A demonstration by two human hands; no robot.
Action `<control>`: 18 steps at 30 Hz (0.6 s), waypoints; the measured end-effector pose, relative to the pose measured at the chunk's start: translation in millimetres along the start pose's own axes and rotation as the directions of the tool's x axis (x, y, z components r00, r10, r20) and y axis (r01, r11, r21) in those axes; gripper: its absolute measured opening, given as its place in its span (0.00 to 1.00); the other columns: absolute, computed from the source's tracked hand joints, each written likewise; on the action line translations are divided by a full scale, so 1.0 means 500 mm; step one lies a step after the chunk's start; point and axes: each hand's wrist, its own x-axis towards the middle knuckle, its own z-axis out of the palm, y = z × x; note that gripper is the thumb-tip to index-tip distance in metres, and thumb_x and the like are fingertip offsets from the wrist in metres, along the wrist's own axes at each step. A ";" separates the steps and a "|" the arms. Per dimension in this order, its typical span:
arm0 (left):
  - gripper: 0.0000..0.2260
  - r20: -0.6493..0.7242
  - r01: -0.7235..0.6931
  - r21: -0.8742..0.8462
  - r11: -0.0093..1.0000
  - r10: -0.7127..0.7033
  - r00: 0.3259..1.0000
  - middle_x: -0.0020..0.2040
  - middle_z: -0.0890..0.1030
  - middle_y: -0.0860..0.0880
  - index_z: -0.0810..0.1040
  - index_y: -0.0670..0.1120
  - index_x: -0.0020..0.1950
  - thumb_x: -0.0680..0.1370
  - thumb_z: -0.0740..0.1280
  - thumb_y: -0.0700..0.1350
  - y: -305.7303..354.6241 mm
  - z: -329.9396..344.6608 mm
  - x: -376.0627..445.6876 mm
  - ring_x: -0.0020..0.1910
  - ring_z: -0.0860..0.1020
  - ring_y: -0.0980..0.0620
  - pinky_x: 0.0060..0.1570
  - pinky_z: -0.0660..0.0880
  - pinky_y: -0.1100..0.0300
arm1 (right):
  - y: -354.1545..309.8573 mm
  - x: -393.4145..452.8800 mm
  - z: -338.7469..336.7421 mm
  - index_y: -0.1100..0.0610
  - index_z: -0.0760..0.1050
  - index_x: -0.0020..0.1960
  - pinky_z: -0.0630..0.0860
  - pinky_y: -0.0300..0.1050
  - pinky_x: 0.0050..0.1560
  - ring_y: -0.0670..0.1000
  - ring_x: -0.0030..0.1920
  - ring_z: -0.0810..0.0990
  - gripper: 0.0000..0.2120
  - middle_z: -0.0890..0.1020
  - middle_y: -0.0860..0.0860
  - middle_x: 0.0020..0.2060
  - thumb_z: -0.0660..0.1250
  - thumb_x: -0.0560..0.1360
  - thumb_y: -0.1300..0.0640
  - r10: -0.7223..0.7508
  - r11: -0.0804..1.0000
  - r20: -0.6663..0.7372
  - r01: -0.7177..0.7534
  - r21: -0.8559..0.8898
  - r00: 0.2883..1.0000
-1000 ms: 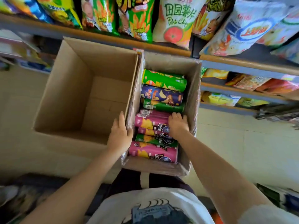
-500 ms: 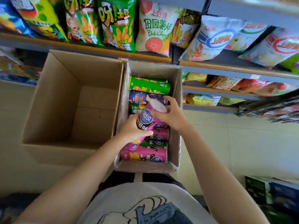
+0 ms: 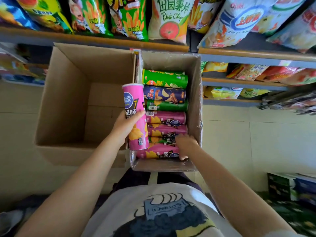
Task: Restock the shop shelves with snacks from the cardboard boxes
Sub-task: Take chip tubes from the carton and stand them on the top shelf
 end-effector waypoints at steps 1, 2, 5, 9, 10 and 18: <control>0.10 0.007 0.012 -0.009 1.000 -0.012 1.000 0.48 0.85 0.52 0.78 0.56 0.53 0.74 0.74 0.52 0.004 0.000 -0.003 0.46 0.83 0.52 0.44 0.77 0.58 | 0.010 -0.010 -0.026 0.61 0.69 0.68 0.76 0.52 0.61 0.59 0.64 0.75 0.34 0.73 0.57 0.64 0.79 0.66 0.57 -0.003 0.998 -0.017 0.004 0.060 1.000; 0.09 0.017 0.024 -0.029 0.999 -0.023 1.000 0.48 0.84 0.52 0.77 0.56 0.52 0.74 0.73 0.53 0.008 0.000 -0.005 0.46 0.83 0.52 0.43 0.77 0.58 | 0.020 -0.024 -0.054 0.61 0.72 0.66 0.78 0.51 0.59 0.59 0.62 0.76 0.32 0.74 0.57 0.62 0.79 0.65 0.57 -0.010 0.990 -0.031 0.015 0.141 0.999; 0.09 0.040 0.078 -0.084 0.993 -0.075 0.996 0.50 0.83 0.51 0.76 0.56 0.52 0.75 0.72 0.56 0.023 0.002 -0.010 0.46 0.82 0.52 0.42 0.76 0.57 | 0.044 -0.073 -0.134 0.59 0.73 0.59 0.77 0.47 0.49 0.56 0.54 0.77 0.26 0.76 0.52 0.52 0.79 0.66 0.54 -0.045 0.879 -0.107 0.090 0.468 0.993; 0.15 0.148 0.103 -0.106 0.989 -0.087 0.985 0.53 0.84 0.46 0.77 0.52 0.55 0.75 0.70 0.60 0.070 0.005 -0.028 0.49 0.83 0.48 0.51 0.78 0.52 | 0.046 -0.155 -0.215 0.52 0.66 0.69 0.76 0.53 0.56 0.56 0.58 0.74 0.36 0.68 0.51 0.60 0.78 0.66 0.56 0.014 0.767 -0.326 0.199 0.610 0.945; 0.15 0.183 0.097 -0.111 0.989 -0.076 0.980 0.52 0.85 0.45 0.77 0.51 0.55 0.75 0.69 0.60 0.091 0.008 -0.036 0.47 0.83 0.48 0.49 0.78 0.53 | 0.053 -0.182 -0.230 0.51 0.65 0.70 0.76 0.53 0.56 0.56 0.59 0.73 0.37 0.68 0.51 0.61 0.78 0.65 0.56 0.039 0.761 -0.392 0.227 0.608 0.919; 0.19 0.411 0.006 -0.327 0.945 0.137 0.902 0.31 0.84 0.46 0.82 0.45 0.43 0.82 0.57 0.54 0.306 0.114 -0.175 0.26 0.81 0.52 0.25 0.77 0.63 | 0.212 -0.410 -0.378 0.42 0.70 0.68 0.77 0.54 0.58 0.56 0.63 0.78 0.33 0.77 0.53 0.64 0.77 0.67 0.54 0.160 0.004 -0.701 0.710 0.704 0.695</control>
